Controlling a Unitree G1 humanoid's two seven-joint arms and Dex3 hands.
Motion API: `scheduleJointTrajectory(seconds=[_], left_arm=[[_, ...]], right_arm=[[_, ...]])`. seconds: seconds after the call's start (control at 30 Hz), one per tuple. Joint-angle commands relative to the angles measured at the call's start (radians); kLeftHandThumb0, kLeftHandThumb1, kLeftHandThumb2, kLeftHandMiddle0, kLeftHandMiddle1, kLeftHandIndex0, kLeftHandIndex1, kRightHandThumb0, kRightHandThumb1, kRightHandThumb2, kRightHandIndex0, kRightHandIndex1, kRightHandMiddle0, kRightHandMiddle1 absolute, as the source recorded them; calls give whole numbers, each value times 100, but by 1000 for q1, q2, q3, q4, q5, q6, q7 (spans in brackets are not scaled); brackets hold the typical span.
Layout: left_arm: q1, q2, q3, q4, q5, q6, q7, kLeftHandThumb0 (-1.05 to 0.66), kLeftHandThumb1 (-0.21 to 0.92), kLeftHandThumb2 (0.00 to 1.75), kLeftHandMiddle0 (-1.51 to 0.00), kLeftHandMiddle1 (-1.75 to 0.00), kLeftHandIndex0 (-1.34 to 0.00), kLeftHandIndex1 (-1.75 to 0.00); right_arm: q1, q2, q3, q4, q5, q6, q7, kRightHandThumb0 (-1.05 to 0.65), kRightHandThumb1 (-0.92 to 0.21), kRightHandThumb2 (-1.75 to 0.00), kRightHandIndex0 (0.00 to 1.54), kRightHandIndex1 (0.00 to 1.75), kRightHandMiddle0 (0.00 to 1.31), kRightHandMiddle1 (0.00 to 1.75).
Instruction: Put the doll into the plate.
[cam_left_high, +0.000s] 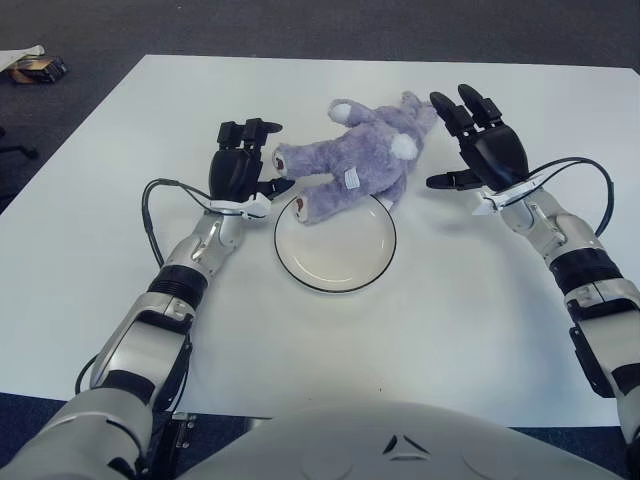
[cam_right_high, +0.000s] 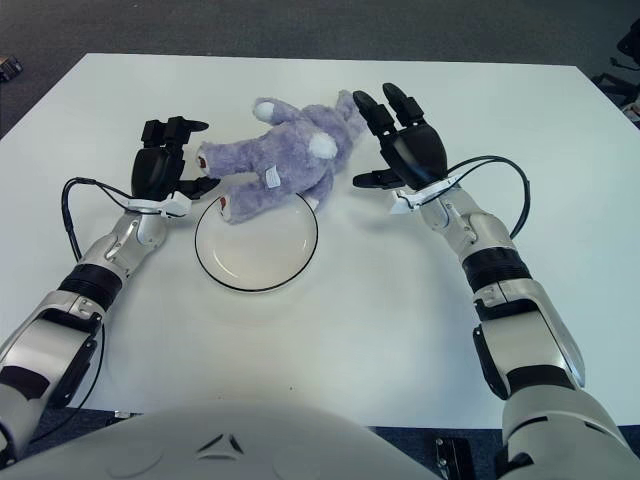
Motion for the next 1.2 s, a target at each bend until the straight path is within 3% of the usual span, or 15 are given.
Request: scheduleJointTrajectory(seconds=[0.0, 0.3, 0.53, 0.8, 1.17], left_arm=[[40, -16, -18, 22, 9, 11, 11, -57, 65, 86, 0, -117, 0, -128], [40, -21, -25, 25, 14, 15, 12, -54, 65, 85, 0, -118, 0, -127], [40, -28, -29, 28, 14, 15, 18, -54, 66, 86, 0, -117, 0, -125], [42, -37, -31, 27, 11, 16, 29, -56, 67, 85, -1, -116, 0, -122], [46, -44, -31, 21, 8, 14, 33, -53, 64, 86, 0, -119, 0, -125]], right_arm=[[-31, 7, 20, 5, -15, -1, -13, -105, -81, -25, 0, 0, 0, 0], [-70, 12, 64, 18, -8, -12, 69, -105, -81, -22, 0, 0, 0, 0], [-148, 50, 106, 94, -15, -14, 100, -105, -89, -17, 0, 0, 0, 0], [-199, 54, 140, 146, -14, -51, 116, -105, -92, -22, 0, 0, 0, 0], [-264, 62, 154, 186, 27, -89, 281, -105, -92, -18, 0, 0, 0, 0]])
